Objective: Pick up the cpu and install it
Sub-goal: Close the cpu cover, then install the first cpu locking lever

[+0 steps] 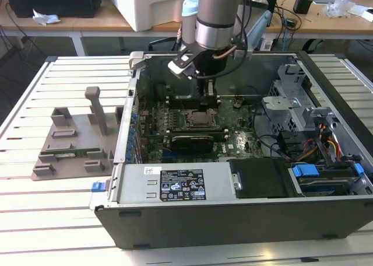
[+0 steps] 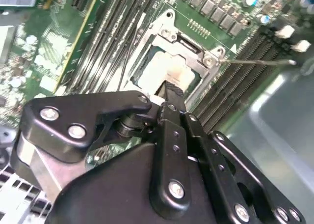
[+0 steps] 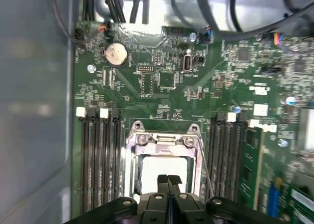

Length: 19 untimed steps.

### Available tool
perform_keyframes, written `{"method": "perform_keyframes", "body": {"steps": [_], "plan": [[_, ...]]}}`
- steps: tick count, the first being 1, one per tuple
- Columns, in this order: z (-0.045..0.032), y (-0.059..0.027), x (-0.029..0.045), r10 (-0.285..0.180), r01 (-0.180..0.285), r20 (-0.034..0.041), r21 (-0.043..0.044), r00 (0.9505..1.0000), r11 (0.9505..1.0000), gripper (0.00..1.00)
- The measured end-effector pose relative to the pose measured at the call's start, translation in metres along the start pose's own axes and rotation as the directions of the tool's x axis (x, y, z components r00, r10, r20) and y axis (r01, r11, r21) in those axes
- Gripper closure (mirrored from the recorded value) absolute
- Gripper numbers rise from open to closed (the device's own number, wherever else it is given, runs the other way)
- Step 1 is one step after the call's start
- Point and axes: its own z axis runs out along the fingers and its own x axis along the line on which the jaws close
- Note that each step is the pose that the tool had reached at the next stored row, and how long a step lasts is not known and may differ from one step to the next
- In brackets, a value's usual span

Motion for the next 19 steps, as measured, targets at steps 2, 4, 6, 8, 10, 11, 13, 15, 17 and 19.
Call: {"method": "perform_keyframes", "body": {"steps": [2, 4, 6, 8, 10, 11, 13, 15, 17, 19], "plan": [[-0.0128, -0.0007, -0.0004, 0.0, 0.0, 0.0008, 0.0, 1.0, 1.0, 0.89], [-0.025, -0.0014, -0.0009, 0.0, 0.0, 0.0016, 0.0001, 1.0, 1.0, 0.89], [-0.0285, -0.0016, -0.001, 0.0, 0.0, 0.0013, -0.0002, 1.0, 1.0, 0.89], [-0.0287, -0.0017, -0.001, 0.0, 0.0, 0.0016, 0.0001, 1.0, 1.0, 0.89], [-0.0287, -0.0016, -0.001, 0.0, 0.0, 0.0015, 0.0, 1.0, 1.0, 0.89], [-0.0288, -0.0017, -0.001, 0.0, 0.0, 0.0016, 0.0, 1.0, 1.0, 0.89], [-0.0289, -0.0017, -0.001, 0.0, 0.0, 0.0015, 0.0, 1.0, 1.0, 0.89], [-0.0289, -0.0017, -0.001, 0.0, 0.0, 0.0016, 0.0, 1.0, 1.0, 0.89], [-0.029, -0.0016, -0.001, -0.008, 0.008, 0.0021, -0.0003, 1.0, 1.0, 0.89], [-0.0289, -0.0017, -0.001, -0.104, 0.104, 0.0077, -0.0041, 0.9946, 0.9946, 0.89]]}}
